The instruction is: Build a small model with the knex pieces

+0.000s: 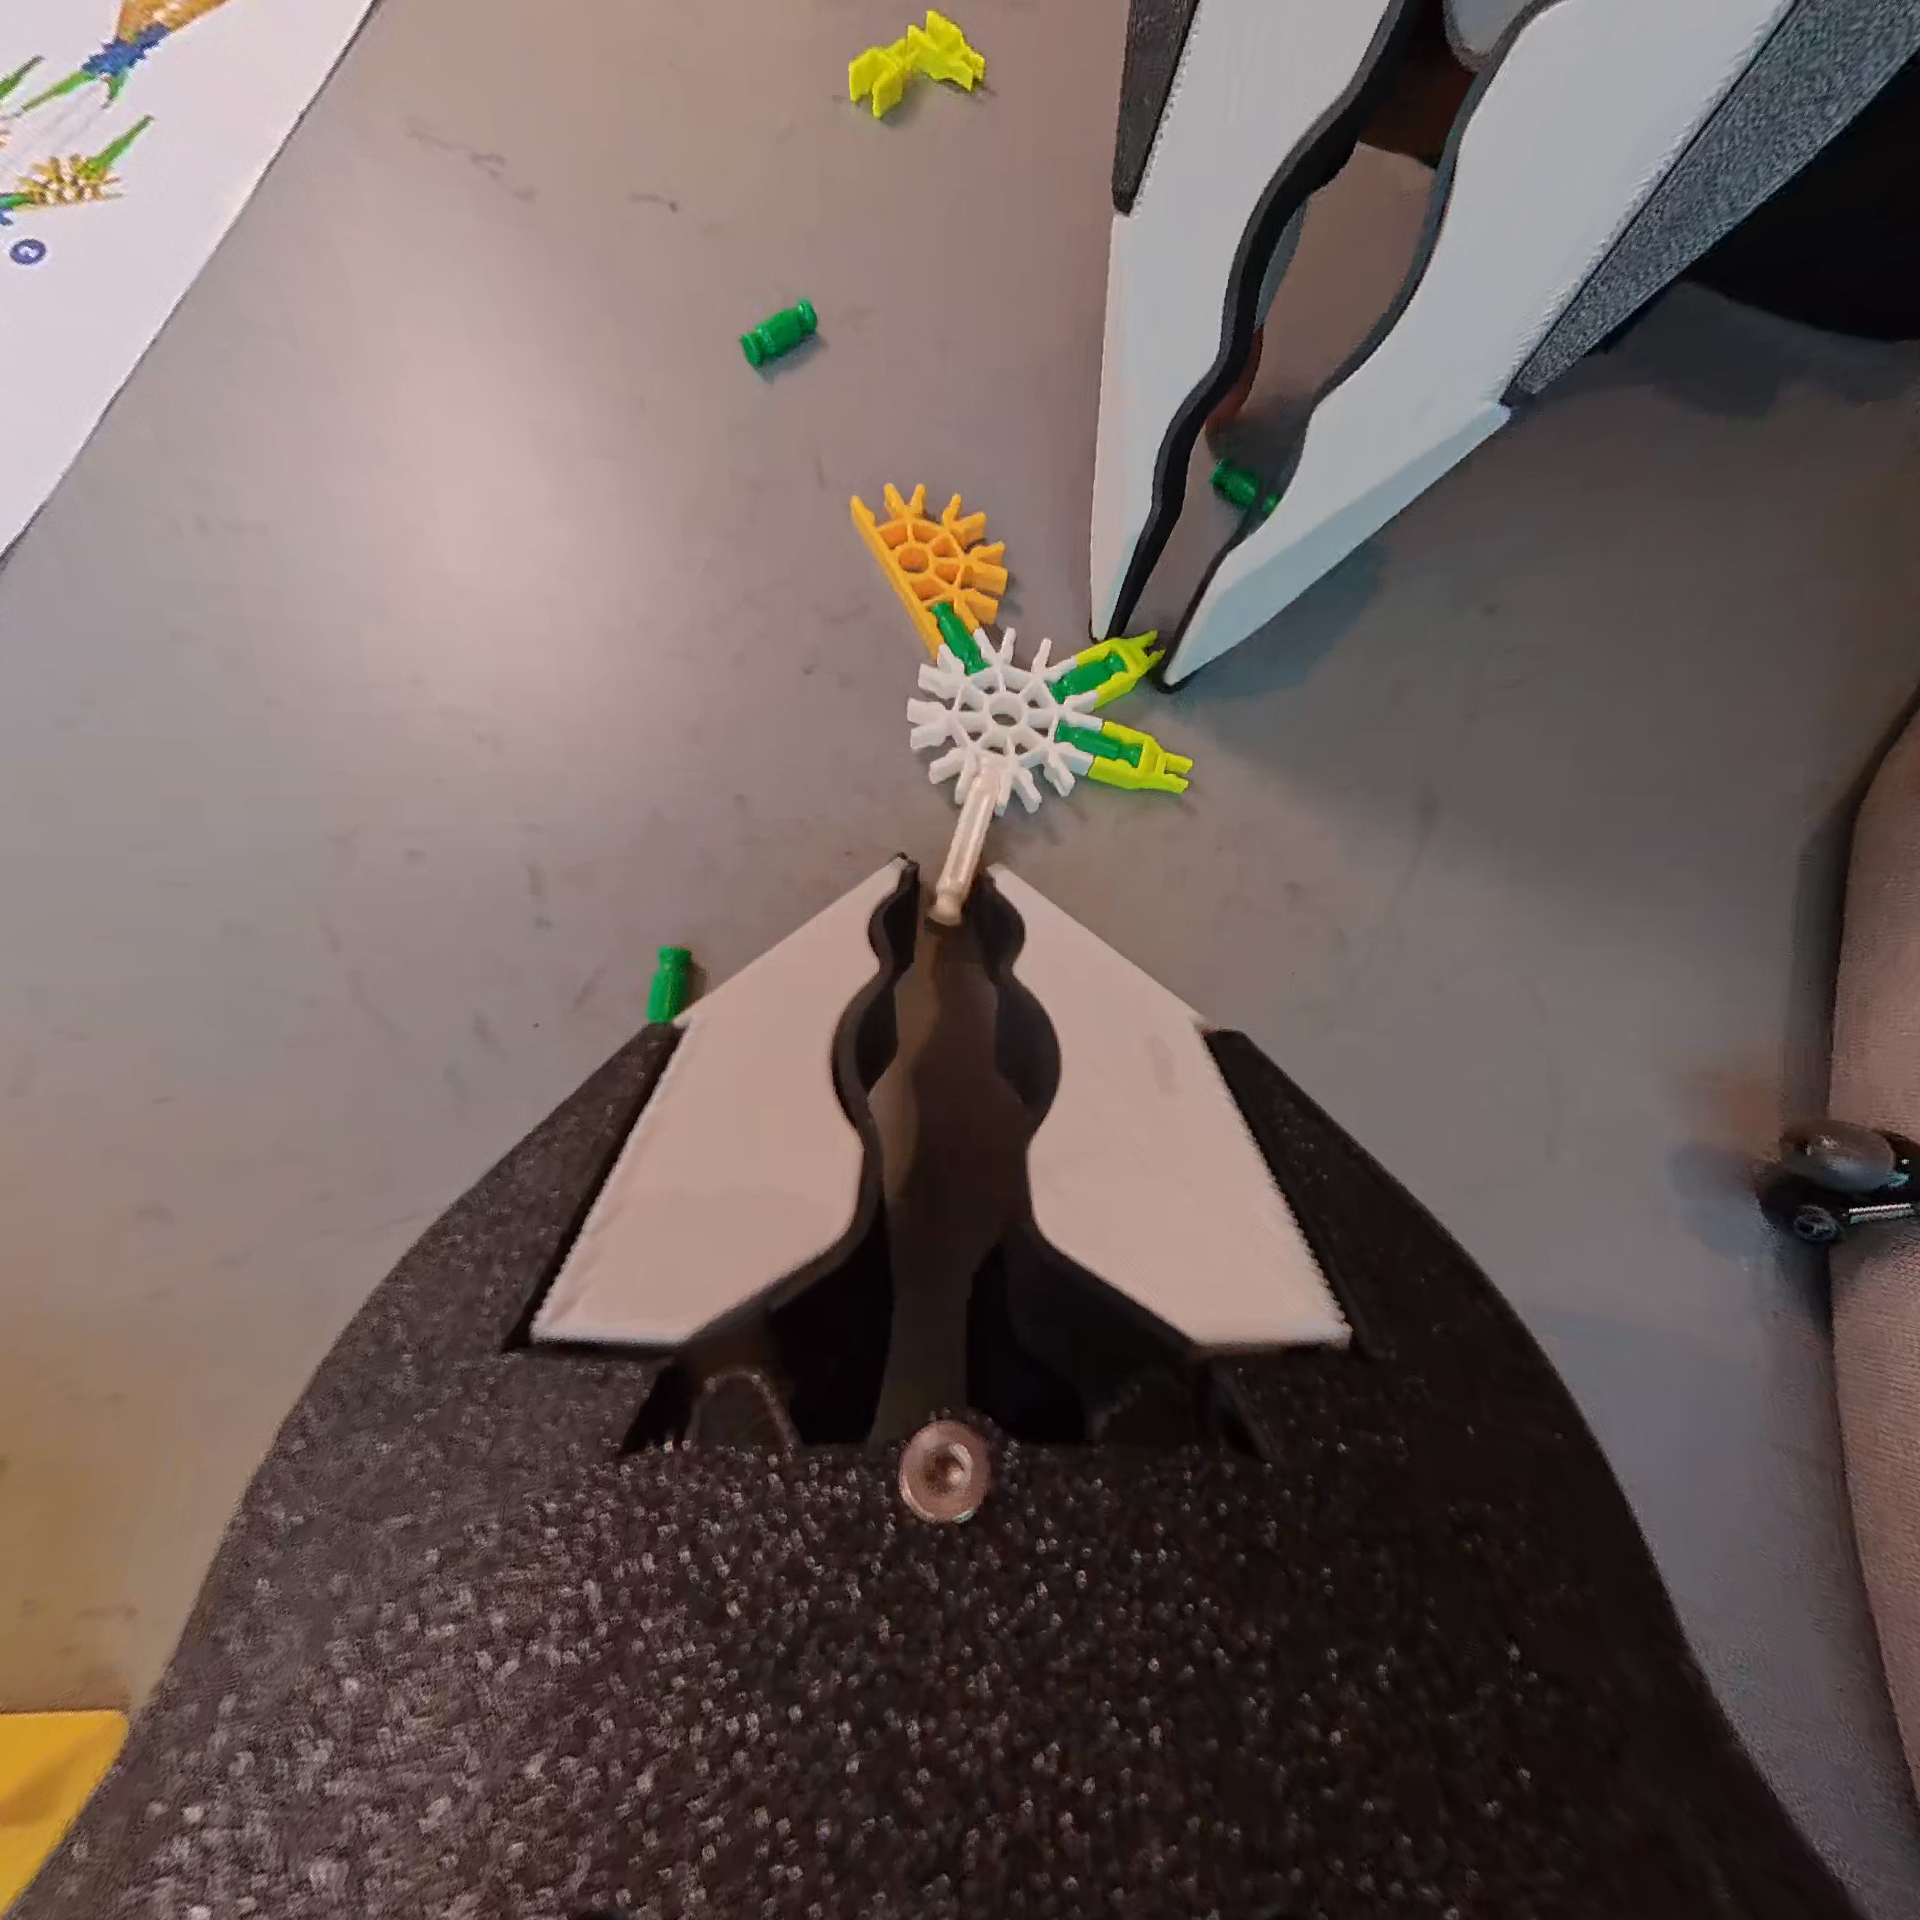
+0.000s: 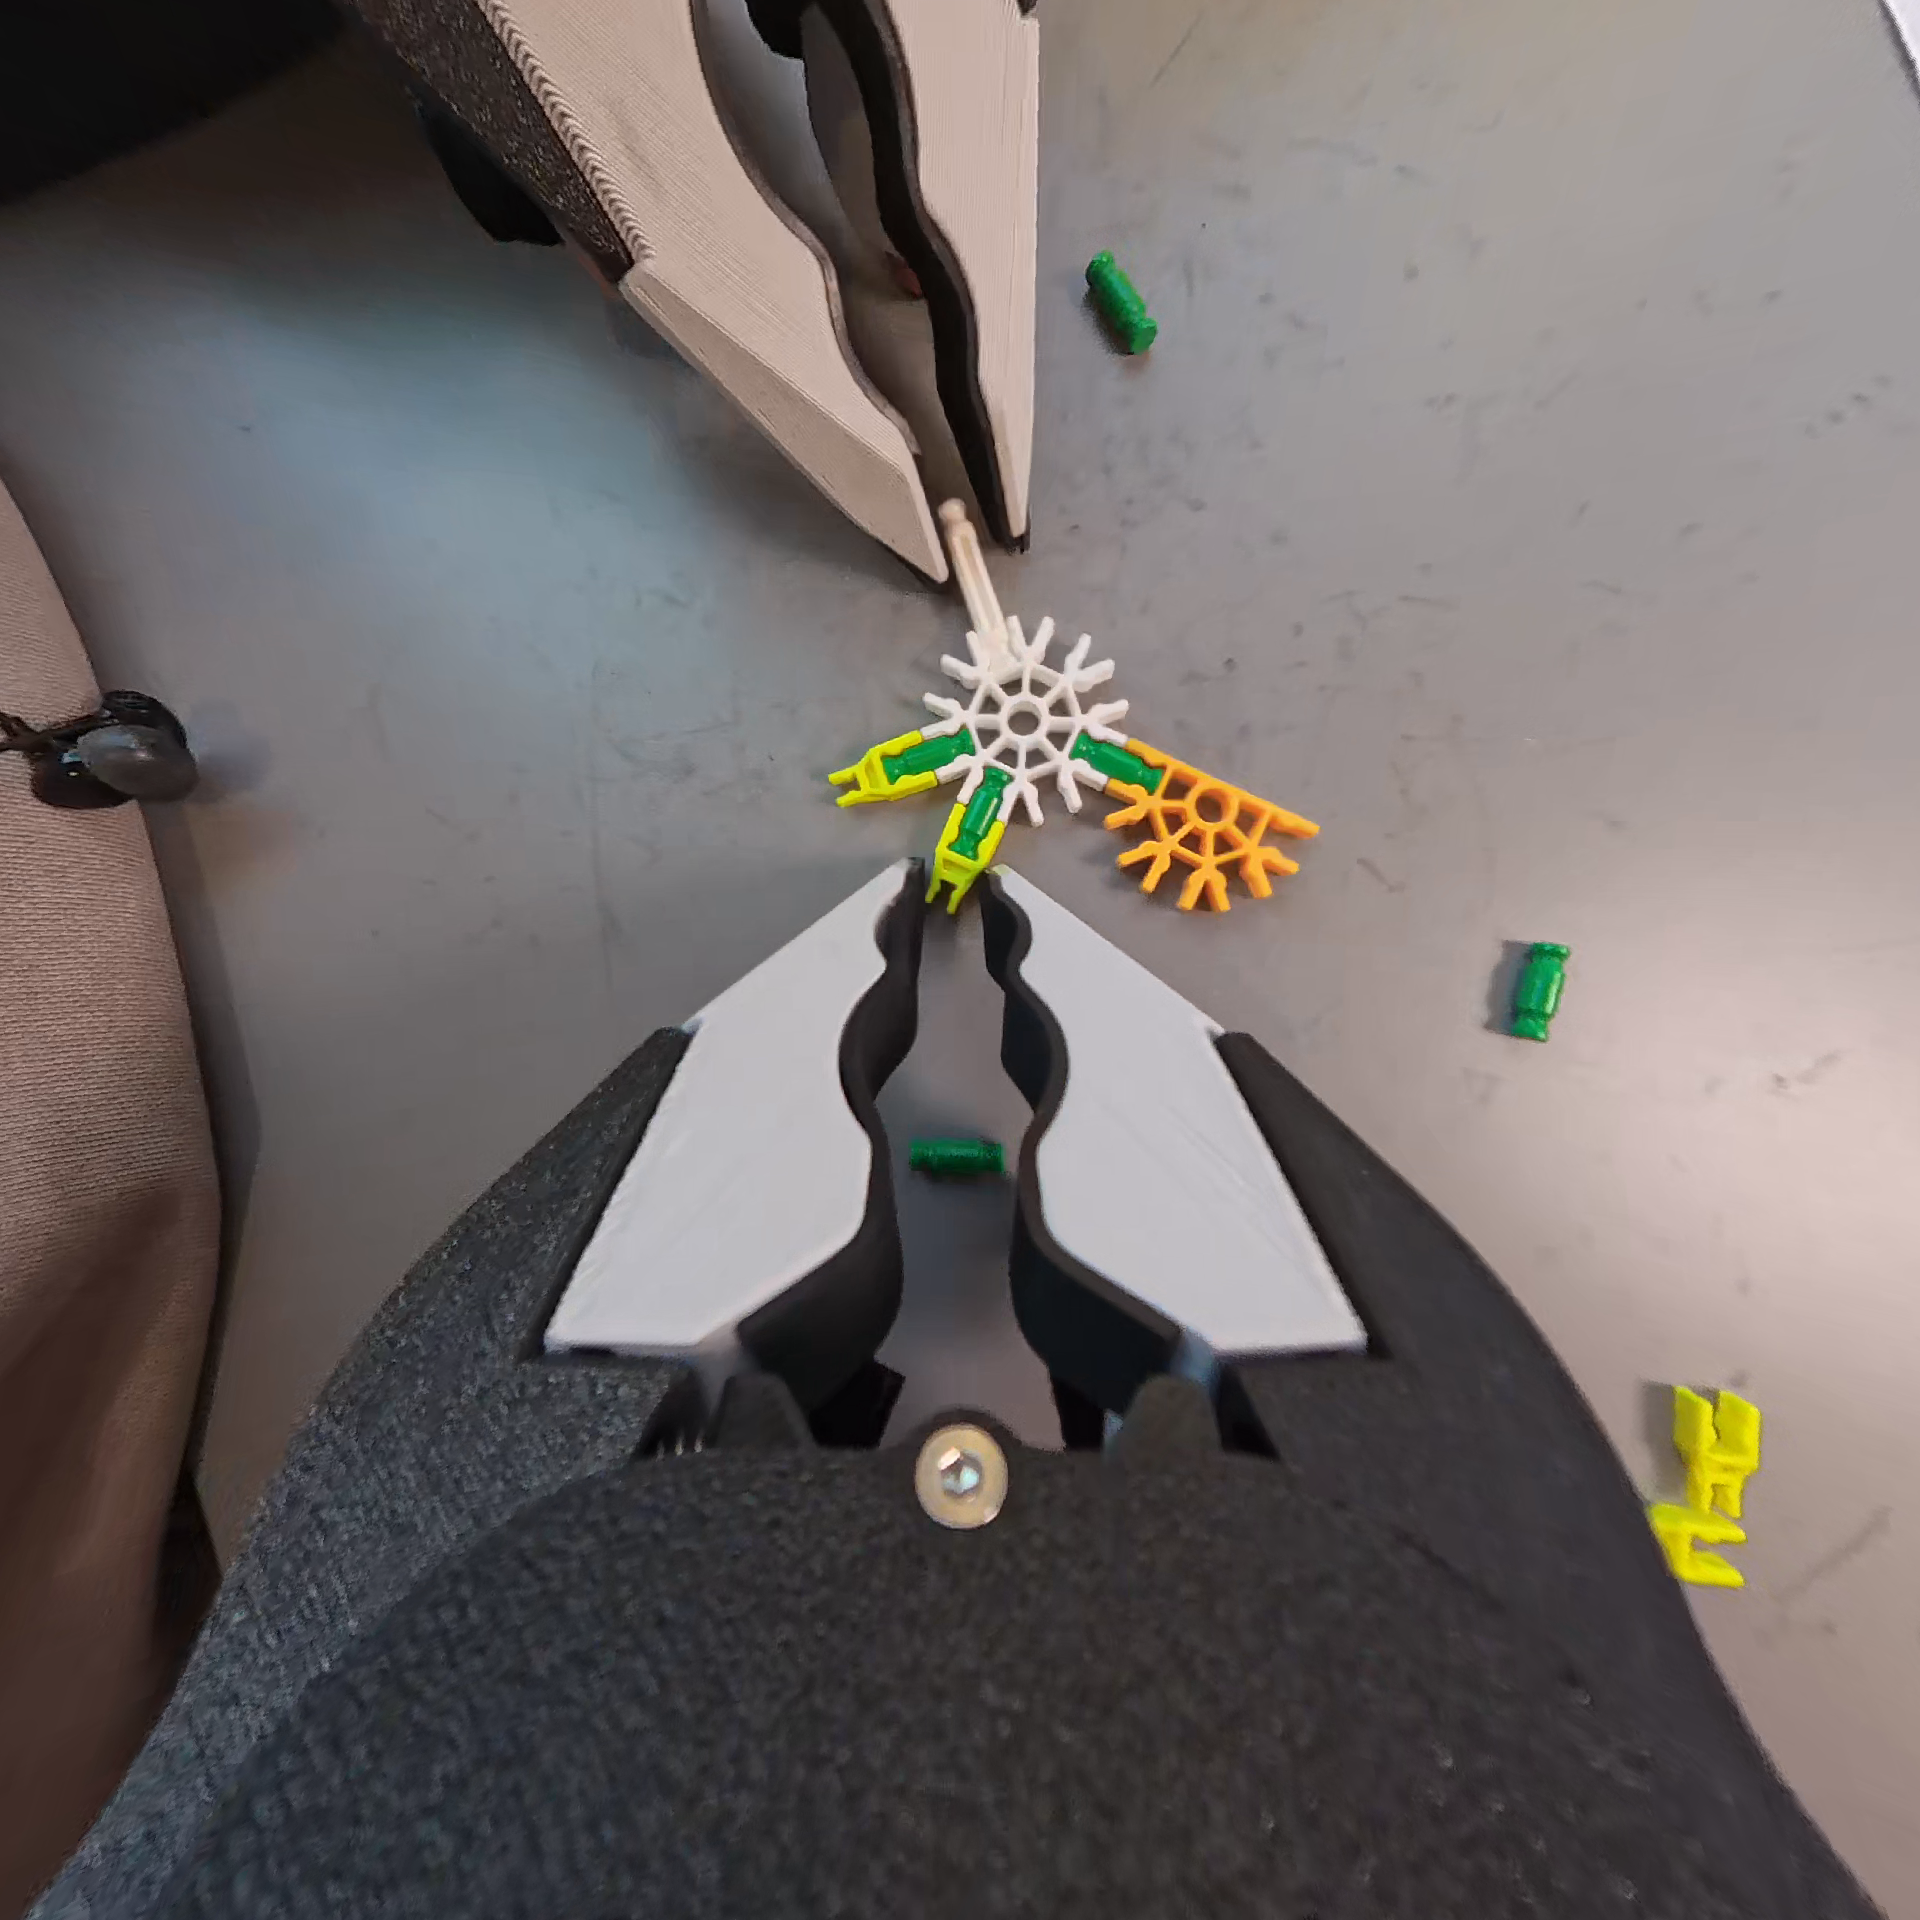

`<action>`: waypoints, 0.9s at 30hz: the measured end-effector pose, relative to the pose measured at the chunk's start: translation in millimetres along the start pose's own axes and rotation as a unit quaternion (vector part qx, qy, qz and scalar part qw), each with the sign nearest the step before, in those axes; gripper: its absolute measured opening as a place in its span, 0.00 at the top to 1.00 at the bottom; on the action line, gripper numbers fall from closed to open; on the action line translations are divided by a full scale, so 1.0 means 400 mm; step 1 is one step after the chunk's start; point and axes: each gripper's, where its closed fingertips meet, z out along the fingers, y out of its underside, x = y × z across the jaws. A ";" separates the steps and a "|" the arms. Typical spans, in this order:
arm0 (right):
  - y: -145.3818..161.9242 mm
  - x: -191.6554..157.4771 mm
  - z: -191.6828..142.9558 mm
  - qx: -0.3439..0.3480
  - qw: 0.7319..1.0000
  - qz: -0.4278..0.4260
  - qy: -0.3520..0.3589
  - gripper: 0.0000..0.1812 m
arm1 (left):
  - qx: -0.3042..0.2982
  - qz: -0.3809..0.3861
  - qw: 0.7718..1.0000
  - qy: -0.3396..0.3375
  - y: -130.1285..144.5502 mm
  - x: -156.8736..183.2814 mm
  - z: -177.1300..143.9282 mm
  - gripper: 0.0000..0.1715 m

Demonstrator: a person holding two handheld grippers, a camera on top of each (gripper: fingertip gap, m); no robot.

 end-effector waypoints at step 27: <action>-0.075 0.096 -0.019 0.137 0.980 -0.138 -0.049 0.75 | 0.043 -0.066 0.994 -0.071 0.025 -0.138 -0.079 0.90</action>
